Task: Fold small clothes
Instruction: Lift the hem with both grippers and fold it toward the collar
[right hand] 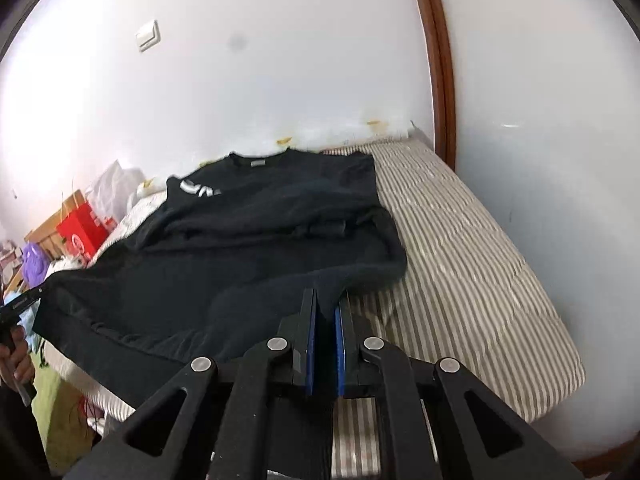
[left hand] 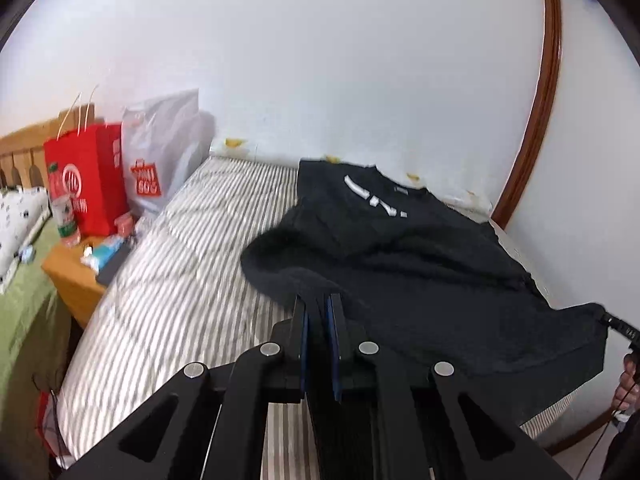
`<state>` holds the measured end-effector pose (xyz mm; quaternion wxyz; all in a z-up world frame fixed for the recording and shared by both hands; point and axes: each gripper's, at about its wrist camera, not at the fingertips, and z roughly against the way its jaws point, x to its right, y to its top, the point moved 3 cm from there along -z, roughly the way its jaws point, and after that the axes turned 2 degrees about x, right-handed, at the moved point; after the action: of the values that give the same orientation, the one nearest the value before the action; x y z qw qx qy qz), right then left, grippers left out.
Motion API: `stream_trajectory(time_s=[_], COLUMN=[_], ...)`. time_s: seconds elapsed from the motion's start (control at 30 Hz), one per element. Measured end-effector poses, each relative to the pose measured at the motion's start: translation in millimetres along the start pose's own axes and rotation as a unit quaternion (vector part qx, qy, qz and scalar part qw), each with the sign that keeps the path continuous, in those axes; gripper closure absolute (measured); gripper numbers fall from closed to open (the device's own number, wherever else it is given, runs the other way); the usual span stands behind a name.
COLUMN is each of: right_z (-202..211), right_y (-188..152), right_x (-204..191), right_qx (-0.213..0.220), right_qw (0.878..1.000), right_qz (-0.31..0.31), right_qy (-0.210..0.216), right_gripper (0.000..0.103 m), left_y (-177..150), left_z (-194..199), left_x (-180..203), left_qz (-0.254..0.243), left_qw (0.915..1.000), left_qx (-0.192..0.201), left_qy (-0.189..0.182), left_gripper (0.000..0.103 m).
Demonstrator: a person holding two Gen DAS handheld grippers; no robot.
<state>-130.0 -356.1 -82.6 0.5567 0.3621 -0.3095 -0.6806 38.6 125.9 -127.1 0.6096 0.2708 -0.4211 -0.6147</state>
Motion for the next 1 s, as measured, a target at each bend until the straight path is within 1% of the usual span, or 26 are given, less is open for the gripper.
stream_trajectory(time_s=[0.07,0.17,0.27,0.43,0.57,0.67,0.83,1.0], right_z=[-6.4,-21.8,-44.4,-84.3,-119.1,-144.6,-192.8,-250.8], right_y=[19.4,47.2,71.7,107.5,135.7,152.4,171.0,177.6], right_x=[-1.0,0.9,4.8,6.1,9.0,13.5,24.3,37.8], right_qx=[0.013,0.026,0.032,0.041,0.049,0.051,0.049,0.035], right_qw=[1.0,1.0,0.999,0.997,0.996,0.996,0.994,0.994], right_qz=[-0.004,-0.015,-0.039,-0.061,-0.071,-0.077,-0.093,-0.105], right_qy=[-0.002,-0.002,0.002,0.001,0.007,0.011,0.006,-0.014], right_gripper=[0.095,0.095,0.095,0.095,0.095,0.095,0.095,0.095], left_y=[16.8,38.0,63.7,98.1,120.6,135.6,155.6,158.7], left_z=[-9.9,-27.2,-52.1,-91.3,-124.8,-156.3,-206.6,-257.6], left_x=[3.3,3.1,2.6,8.8,7.4,8.2,17.8,25.7], left_qz=[-0.006,-0.001,0.01,0.004,0.026,0.035,0.024,0.014], left_qw=[0.9999,0.9997,0.9996,0.9992,0.9988,0.9986,0.9989,0.9987], left_qx=[0.013,0.022,0.024,0.033,0.035,0.032,0.022,0.007], left_qy=[0.007,0.008,0.01,0.022,0.022,0.023,0.035,0.048], left_gripper=[0.094,0.094,0.094,0.094,0.094,0.094,0.094,0.094])
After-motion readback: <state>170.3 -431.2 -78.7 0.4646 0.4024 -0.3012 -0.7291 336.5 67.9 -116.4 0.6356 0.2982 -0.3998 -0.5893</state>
